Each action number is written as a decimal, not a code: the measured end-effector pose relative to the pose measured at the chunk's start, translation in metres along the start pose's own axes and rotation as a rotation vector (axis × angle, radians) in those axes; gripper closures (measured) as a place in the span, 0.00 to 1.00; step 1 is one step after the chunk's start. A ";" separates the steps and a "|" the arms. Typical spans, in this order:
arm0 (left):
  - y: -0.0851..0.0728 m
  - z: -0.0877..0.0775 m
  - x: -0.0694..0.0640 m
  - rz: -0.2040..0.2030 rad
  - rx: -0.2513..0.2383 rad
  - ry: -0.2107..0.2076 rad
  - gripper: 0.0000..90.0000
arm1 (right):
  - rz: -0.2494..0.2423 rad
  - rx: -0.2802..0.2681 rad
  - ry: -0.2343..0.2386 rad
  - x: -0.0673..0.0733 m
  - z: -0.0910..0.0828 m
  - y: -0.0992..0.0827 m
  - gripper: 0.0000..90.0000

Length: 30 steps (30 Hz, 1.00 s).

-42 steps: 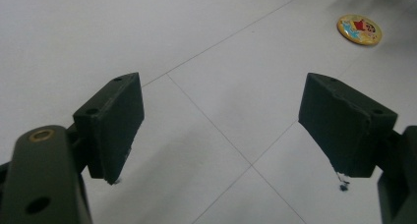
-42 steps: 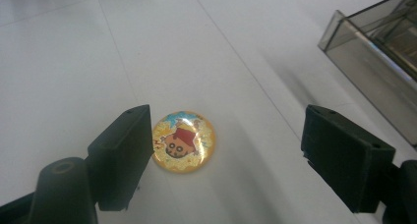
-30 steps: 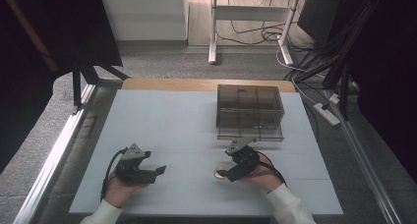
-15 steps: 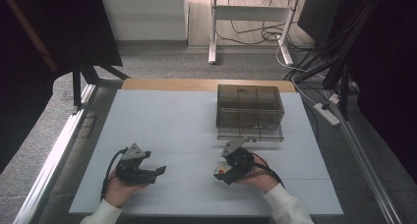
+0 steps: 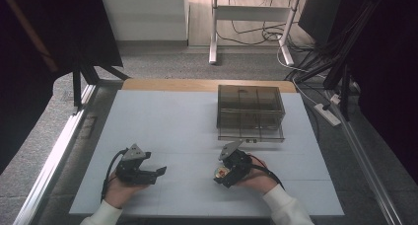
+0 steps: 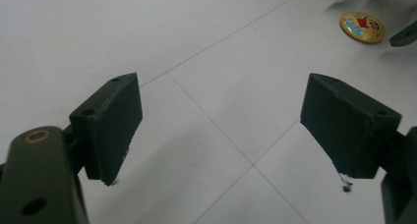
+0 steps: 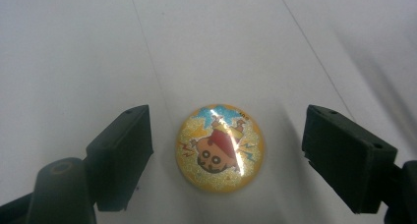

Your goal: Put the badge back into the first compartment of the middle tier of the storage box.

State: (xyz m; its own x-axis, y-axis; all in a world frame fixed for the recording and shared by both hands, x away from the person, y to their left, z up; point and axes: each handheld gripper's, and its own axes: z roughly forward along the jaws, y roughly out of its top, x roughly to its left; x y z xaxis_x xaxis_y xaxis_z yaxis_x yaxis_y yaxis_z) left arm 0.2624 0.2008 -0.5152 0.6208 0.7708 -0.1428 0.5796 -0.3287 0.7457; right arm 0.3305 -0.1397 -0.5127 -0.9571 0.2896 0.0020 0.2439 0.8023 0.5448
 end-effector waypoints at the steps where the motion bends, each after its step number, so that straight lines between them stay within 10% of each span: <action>1: 0.000 0.000 0.000 0.000 0.000 0.000 0.18 | -0.003 0.004 0.000 0.000 0.001 0.000 0.22; 17: 0.000 0.000 0.001 0.001 0.002 0.001 0.18 | -0.022 0.044 -0.008 0.002 0.005 0.001 0.28; 30: 0.000 0.000 0.000 0.002 0.000 0.001 0.18 | -0.042 0.044 0.004 0.003 0.002 0.003 0.53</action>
State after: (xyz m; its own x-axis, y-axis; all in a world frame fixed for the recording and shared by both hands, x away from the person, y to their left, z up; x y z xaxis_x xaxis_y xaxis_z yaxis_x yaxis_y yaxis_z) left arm 0.2622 0.2011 -0.5150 0.6214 0.7709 -0.1402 0.5784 -0.3306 0.7457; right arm 0.3289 -0.1358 -0.5129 -0.9674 0.2527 -0.0165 0.2098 0.8361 0.5069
